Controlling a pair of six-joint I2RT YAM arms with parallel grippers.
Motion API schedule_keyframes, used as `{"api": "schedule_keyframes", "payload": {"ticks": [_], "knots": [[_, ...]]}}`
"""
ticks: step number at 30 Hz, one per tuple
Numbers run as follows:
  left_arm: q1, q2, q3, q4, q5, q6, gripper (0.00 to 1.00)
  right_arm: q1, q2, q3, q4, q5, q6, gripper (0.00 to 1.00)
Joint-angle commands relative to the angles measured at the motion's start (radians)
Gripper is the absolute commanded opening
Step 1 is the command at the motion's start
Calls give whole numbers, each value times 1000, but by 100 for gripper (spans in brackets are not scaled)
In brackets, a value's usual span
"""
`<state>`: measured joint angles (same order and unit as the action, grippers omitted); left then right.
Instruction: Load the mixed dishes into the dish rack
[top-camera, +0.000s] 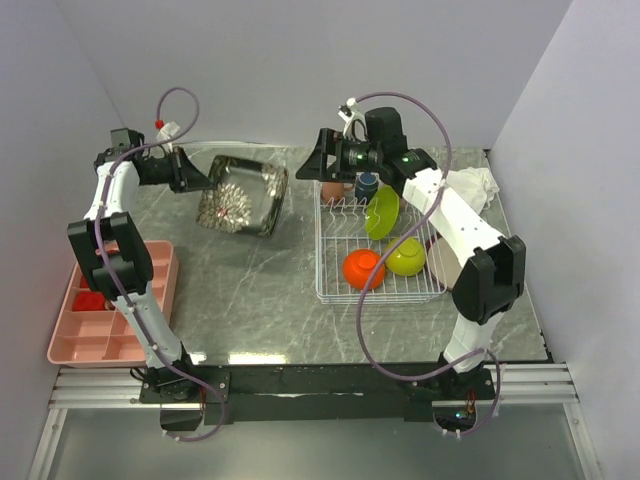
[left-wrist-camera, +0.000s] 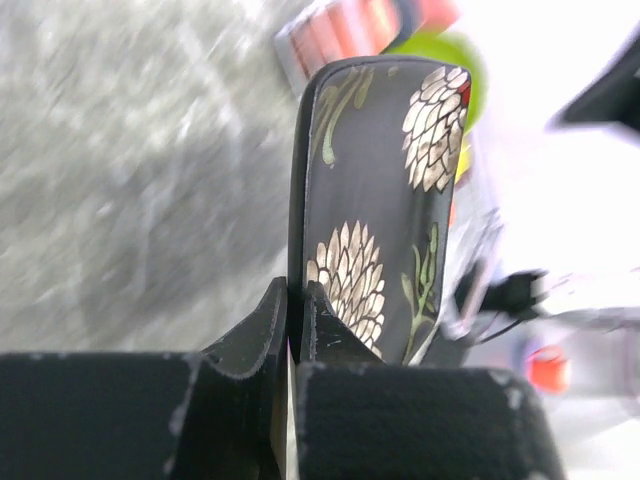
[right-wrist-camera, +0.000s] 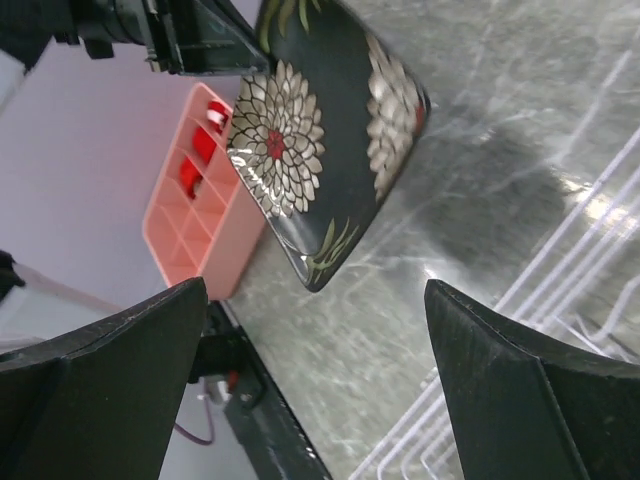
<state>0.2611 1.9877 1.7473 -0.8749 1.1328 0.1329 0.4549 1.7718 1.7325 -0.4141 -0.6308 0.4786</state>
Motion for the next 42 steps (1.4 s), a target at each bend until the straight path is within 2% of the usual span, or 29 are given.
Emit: {"api": "schedule_keyframes", "payload": {"ticks": [1,2,4,5,8,20,30,42], "knots": [[12,-128,-50,388,310,-507,1,-1,41,21,153,-70,129,96],[13,-135,-64,519,315,-630,1,-1,46,10,176,-82,146,95],[12,-156,-112,697,311,-738,1,7,57,-14,236,-102,179,93],[12,-171,-127,749,308,-822,1,10,61,-17,245,-98,186,92],[13,-182,-170,867,302,-929,1,18,80,-10,276,-70,195,90],[9,-225,-223,904,291,-941,1,83,175,99,319,-82,209,78],[1,-259,-261,936,292,-970,1,110,190,134,304,-29,209,55],[-19,-283,-301,941,282,-964,1,108,163,167,264,40,186,44]]}}
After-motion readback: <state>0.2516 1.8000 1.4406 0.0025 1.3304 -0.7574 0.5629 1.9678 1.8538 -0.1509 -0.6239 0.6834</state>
